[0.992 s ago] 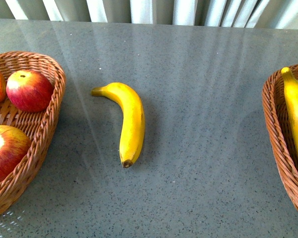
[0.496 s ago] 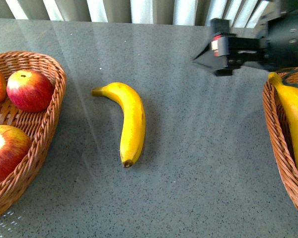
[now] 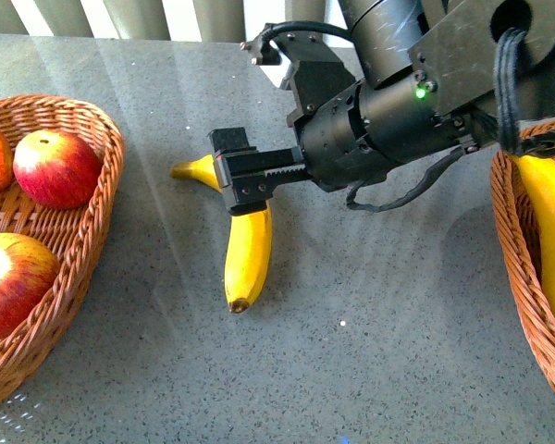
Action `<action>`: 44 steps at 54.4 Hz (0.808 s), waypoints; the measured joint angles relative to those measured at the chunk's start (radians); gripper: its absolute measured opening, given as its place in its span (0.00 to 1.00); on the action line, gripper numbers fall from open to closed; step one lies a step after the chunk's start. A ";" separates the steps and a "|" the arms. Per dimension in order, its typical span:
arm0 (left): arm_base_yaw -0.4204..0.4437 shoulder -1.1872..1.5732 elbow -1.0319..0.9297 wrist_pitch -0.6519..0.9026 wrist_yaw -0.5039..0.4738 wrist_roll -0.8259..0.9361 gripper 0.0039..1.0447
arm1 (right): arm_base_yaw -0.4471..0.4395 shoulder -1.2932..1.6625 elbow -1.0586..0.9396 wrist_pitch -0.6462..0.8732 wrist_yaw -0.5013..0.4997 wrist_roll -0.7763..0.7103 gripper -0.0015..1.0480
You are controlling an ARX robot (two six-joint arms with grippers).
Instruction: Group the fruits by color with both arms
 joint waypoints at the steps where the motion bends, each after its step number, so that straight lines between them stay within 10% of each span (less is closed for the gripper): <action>1: 0.000 0.000 0.000 0.000 0.000 0.000 0.91 | 0.006 0.010 0.009 -0.003 0.000 0.005 0.91; 37: 0.000 0.000 0.000 0.000 0.000 0.000 0.91 | 0.055 0.178 0.184 -0.103 0.058 0.019 0.91; 44: 0.000 0.000 0.000 0.000 0.000 0.000 0.91 | 0.061 0.187 0.196 -0.116 0.066 0.014 0.76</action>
